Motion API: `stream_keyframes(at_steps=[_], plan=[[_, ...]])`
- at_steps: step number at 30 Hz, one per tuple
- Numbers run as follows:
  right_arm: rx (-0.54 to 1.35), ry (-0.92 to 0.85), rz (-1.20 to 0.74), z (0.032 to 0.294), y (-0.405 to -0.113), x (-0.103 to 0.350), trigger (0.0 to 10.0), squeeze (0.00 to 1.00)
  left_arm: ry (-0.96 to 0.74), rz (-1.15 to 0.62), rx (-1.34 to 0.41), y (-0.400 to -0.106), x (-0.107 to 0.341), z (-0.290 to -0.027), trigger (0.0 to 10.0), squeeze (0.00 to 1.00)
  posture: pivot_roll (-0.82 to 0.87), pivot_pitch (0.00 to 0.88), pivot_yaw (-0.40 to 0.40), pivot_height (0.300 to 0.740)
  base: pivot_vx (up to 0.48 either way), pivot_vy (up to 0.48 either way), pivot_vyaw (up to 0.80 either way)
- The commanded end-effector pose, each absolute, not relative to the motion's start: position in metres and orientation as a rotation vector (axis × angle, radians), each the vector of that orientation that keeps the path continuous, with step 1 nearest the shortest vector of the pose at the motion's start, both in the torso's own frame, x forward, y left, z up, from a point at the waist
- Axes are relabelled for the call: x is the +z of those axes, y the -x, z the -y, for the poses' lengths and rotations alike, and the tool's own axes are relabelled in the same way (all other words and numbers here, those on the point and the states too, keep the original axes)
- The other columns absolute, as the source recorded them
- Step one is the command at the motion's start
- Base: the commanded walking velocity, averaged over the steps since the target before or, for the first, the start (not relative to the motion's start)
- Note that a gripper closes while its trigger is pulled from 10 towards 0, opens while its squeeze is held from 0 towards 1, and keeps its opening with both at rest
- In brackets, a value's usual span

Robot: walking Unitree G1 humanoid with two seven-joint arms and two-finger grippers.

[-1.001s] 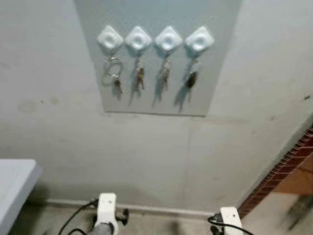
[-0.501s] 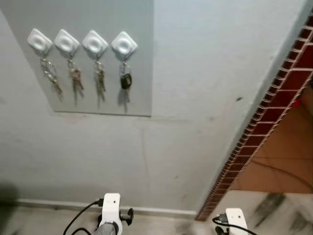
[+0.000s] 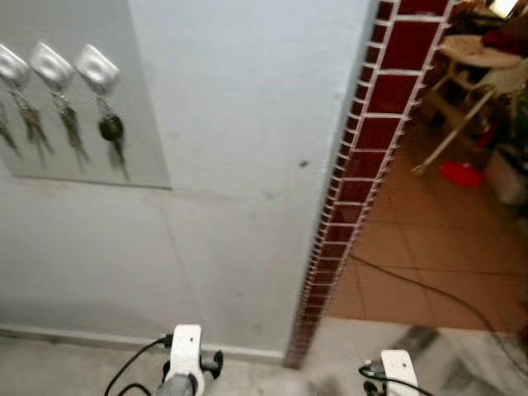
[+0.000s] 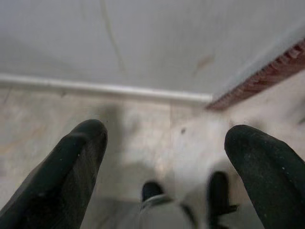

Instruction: Hang keys on a hook

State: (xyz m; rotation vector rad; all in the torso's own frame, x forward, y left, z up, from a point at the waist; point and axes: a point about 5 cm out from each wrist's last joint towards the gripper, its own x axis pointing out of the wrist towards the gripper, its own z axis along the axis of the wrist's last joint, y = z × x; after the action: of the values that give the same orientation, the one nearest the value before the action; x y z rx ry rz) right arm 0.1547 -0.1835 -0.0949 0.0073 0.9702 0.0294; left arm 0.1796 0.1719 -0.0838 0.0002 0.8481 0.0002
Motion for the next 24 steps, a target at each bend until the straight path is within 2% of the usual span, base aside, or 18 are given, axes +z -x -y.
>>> stream_keyframes(at_steps=[1,8,24], plan=[[0.026,-0.01,-0.963,0.1857,-0.1565,-0.0938,10.0,0.0,0.003,-0.824,-0.007,-0.1876,-0.0799,-0.1703,10.0,0.0,-0.07,0.0,0.002,0.74,0.0,-0.48,0.0],[0.023,-0.012,-0.964,0.186,-0.156,-0.094,10.0,0.0,0.001,-0.824,-0.006,-0.1876,-0.0799,-0.1703,10.0,0.0,-0.07,0.0,0.002,0.74,0.0,-0.436,0.0],[-0.008,-0.019,-0.99,0.1881,-0.1545,-0.0951,10.0,0.0,0.023,-0.827,0.017,-0.1884,-0.0797,-0.1715,10.0,0.0,-0.06,0.0,-0.002,0.74,0.0,0.0,0.0]])
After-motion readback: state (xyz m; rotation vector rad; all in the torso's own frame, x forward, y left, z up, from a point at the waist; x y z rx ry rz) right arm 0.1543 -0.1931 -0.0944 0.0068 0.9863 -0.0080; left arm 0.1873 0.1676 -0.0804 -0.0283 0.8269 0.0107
